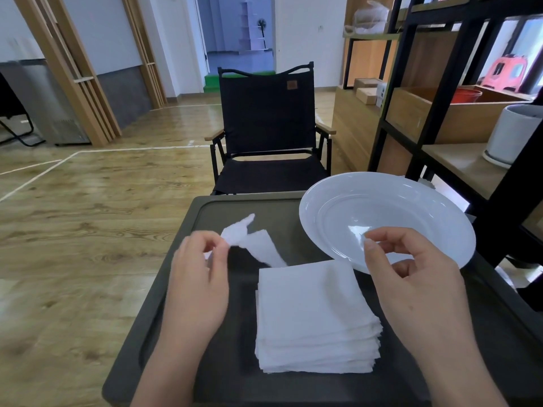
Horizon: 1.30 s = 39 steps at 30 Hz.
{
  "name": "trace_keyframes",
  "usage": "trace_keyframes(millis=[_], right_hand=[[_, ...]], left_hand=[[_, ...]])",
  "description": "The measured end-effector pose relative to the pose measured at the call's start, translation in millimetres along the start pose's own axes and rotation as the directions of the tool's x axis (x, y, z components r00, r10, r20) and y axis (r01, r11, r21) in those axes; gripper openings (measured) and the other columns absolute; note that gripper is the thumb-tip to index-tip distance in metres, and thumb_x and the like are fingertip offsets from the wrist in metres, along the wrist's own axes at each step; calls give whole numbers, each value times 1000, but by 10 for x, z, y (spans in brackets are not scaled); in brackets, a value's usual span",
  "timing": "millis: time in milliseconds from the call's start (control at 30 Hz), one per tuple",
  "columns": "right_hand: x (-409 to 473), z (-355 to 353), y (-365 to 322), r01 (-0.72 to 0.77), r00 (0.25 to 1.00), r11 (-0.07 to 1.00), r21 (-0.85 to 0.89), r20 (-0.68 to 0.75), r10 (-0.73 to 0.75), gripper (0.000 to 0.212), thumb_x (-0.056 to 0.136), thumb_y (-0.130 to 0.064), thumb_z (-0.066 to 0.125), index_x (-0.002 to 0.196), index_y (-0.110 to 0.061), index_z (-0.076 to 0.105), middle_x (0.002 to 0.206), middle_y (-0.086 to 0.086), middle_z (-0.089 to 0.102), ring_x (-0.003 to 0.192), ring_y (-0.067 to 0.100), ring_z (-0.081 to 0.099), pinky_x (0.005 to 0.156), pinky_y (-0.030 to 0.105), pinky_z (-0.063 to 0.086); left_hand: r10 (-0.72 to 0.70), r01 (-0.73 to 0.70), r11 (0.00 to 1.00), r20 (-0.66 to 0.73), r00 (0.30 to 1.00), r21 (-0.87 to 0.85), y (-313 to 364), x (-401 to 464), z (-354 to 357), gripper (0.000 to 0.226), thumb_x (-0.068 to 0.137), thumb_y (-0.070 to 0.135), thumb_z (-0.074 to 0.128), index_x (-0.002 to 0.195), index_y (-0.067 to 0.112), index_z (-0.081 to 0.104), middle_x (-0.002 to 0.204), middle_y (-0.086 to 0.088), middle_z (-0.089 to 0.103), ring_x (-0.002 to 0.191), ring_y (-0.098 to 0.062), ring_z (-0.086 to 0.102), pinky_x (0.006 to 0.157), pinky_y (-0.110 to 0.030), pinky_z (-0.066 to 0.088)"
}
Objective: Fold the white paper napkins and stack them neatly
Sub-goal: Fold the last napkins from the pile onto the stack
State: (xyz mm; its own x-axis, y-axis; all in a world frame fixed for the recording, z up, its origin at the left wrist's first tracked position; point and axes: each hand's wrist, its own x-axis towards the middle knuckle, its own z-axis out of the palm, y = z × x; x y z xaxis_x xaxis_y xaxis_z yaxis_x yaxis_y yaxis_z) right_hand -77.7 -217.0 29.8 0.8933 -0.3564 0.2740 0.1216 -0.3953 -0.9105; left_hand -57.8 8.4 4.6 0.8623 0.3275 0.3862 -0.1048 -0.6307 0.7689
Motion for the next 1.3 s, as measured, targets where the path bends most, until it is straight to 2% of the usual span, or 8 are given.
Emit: trace_keyframes(millis=[167,333,500,633,800,933,1133,1300], right_hand=[[-27,48,-40,42,988,994,98,145,-56,16,88,-23,62,90,-38,66,95,-27,65,84,-6,60,62,3,45],[-106,99,-89,95,946,986,135,296,-132,24,87,-23,61,101,-43,63,104,-26,65,98,-5,60,71,13,49],[-114,118,-85,94,945,986,141,298,-132,23,88,-23,62,101,-42,63,105,-29,63,99,-6,59,73,15,48],[-98,99,-73,80,953,984,157,276,-122,22,88,-22,62,99,-40,64,106,-29,64,99,-5,60,72,16,48],[-90,98,-78,81,955,985,150,272,-120,22,89,-21,62,99,-40,64,106,-30,63,98,-6,60,71,15,47],[-92,102,-83,80,954,988,134,275,-114,21,89,-21,62,100,-40,64,107,-32,62,97,-7,60,71,14,47],[-94,105,-94,81,954,989,121,276,-112,21,89,-22,62,99,-40,64,107,-31,62,96,-5,60,70,14,48],[-124,108,-140,89,944,976,201,296,-147,25,87,-21,64,102,-42,64,105,-24,67,96,-2,63,73,13,50]], left_hand=[[-114,107,871,15,993,-479,331,-62,-221,26,100,28,44,77,34,54,70,17,53,67,-9,46,64,-30,37],[-73,128,840,125,990,-527,424,-104,-231,18,99,29,46,84,26,55,82,12,61,73,-12,51,68,-32,40],[-142,182,854,118,983,-487,387,-85,-194,34,75,57,68,92,29,60,83,11,65,73,-3,56,68,-24,44],[-211,185,932,-54,976,-311,221,-34,-160,19,80,34,72,98,36,65,94,20,67,89,7,60,69,-19,42],[-238,231,939,5,971,-254,73,12,-193,50,79,9,72,111,45,56,114,22,59,104,0,58,74,-21,46],[-281,259,909,-21,959,-328,89,28,-217,60,81,-5,55,100,52,54,108,23,62,102,-10,62,82,-38,54],[-339,218,814,-134,931,-539,254,-29,-278,15,86,20,68,88,34,71,90,1,74,90,-32,69,83,-56,55],[-302,148,636,-68,951,-757,593,-117,-417,13,71,34,67,79,27,75,84,4,77,81,-17,74,75,-39,60]])
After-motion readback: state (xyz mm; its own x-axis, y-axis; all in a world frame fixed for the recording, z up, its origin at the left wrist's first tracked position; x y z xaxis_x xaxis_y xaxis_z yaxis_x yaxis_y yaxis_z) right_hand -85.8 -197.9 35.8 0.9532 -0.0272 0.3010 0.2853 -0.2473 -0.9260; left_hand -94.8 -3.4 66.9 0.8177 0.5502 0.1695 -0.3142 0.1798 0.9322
